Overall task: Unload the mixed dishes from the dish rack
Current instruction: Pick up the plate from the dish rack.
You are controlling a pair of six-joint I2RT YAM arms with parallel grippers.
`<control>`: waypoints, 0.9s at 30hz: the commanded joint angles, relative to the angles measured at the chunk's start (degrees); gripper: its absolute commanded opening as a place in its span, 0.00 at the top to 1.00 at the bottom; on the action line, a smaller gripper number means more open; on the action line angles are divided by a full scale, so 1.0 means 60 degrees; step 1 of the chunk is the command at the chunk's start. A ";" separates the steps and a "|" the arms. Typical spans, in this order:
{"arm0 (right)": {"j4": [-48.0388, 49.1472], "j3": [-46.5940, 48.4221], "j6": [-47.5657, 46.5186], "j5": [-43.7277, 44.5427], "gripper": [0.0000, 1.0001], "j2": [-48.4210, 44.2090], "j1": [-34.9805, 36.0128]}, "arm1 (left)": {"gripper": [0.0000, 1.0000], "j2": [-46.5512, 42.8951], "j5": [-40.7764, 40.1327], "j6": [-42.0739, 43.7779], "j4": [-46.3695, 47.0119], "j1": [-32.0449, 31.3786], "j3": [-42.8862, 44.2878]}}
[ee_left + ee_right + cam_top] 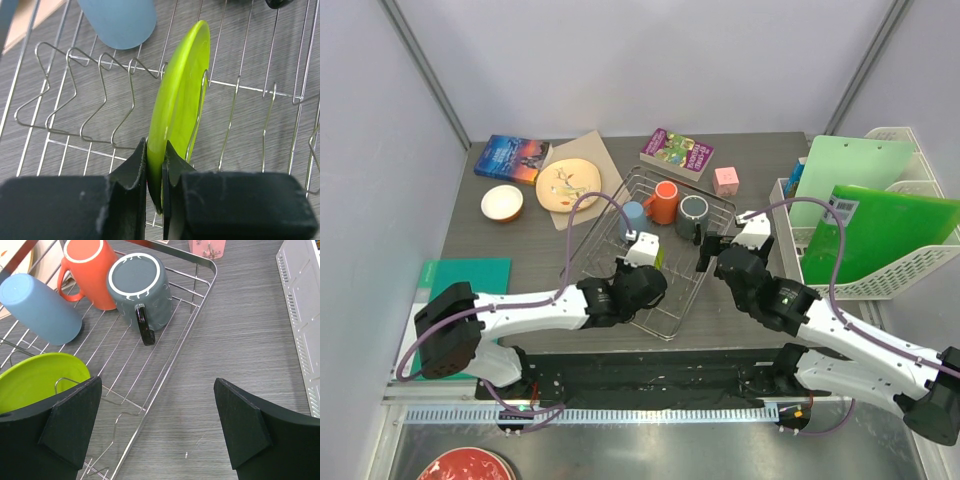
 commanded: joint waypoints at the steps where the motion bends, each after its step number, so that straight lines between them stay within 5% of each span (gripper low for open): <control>1: 0.0365 0.0121 0.0058 0.0173 0.02 0.0221 -0.0015 | 1.00 -0.0047 -0.1795 0.0042 0.0370 -0.0532 0.0119; 9: 0.0380 0.0121 0.0058 0.0202 0.02 0.0207 -0.0015 | 1.00 -0.0135 -0.3772 0.0131 -0.0113 -0.1470 0.0704; 19: 0.0321 0.0369 0.0219 -0.0163 0.02 -0.0130 -0.0015 | 1.00 -0.2299 -0.3689 -0.0323 -0.0568 -0.1193 0.1291; 23: 0.0365 0.0326 0.0526 -0.0588 0.02 -0.0218 -0.0015 | 1.00 -0.3164 -0.2329 -0.0572 -0.0334 0.0313 0.1452; 27: 0.0570 0.0180 0.0469 -0.0706 0.01 -0.0175 -0.0030 | 1.00 -0.3066 0.0249 -0.1900 -0.0246 0.3937 0.1788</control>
